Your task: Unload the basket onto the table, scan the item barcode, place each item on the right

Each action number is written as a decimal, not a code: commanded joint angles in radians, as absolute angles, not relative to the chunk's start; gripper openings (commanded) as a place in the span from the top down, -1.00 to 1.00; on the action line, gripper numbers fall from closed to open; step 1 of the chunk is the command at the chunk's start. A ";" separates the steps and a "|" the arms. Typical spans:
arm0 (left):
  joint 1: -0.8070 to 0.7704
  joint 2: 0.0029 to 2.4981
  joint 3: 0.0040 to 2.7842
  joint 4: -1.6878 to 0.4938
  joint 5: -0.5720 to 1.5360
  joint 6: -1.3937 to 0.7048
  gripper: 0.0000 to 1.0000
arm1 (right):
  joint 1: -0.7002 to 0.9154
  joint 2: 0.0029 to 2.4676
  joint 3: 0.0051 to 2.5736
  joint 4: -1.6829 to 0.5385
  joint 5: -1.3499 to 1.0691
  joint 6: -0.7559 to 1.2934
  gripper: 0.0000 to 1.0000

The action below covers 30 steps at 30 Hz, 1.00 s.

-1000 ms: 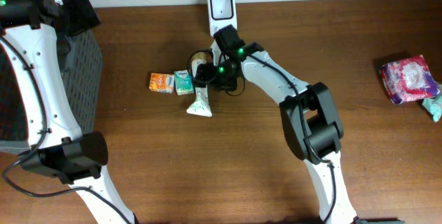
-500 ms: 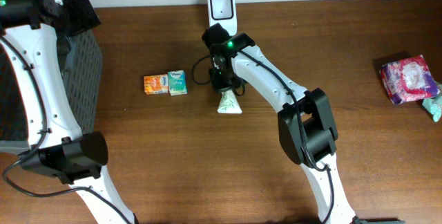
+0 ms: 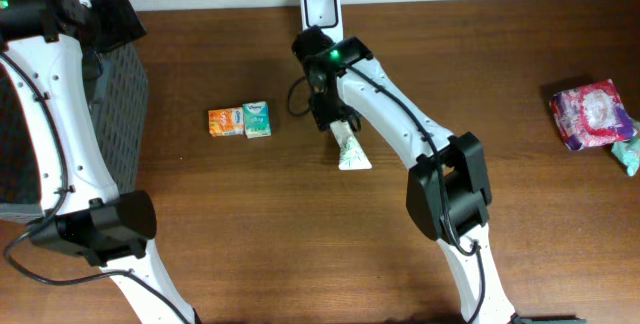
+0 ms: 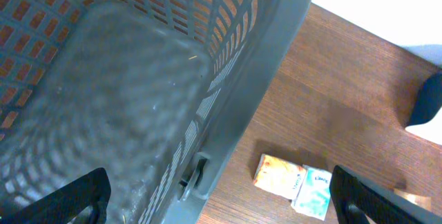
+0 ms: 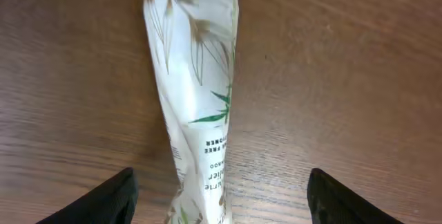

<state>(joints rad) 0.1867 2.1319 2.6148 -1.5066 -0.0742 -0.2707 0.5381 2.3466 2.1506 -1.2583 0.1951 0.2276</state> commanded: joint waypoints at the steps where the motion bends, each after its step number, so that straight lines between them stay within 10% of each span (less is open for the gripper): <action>1: 0.193 2.126 2.618 -1.505 -0.067 -0.276 -0.98 | 0.529 2.313 2.183 -1.270 0.209 0.223 -0.42; 11: 0.193 2.126 2.618 -1.505 -0.067 -0.276 -0.98 | 0.205 2.314 1.979 -1.147 -0.693 -0.056 -0.55; 13: 0.193 2.126 2.618 -1.505 -0.067 -0.276 -0.98 | 0.205 2.316 1.915 -1.088 -0.710 -0.043 -0.06; 14: 0.193 2.126 2.618 -1.505 -0.067 -0.276 -0.98 | 0.210 2.318 1.869 -1.043 -0.712 -0.025 0.71; 30: 0.193 2.126 2.618 -1.505 -0.067 -0.276 -0.98 | 0.424 2.356 1.855 -1.005 0.177 0.196 0.91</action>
<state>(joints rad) 0.1867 2.1319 2.6148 -1.5066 -0.0742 -0.2707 0.4515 2.2879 1.8774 -1.0061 0.0223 0.2073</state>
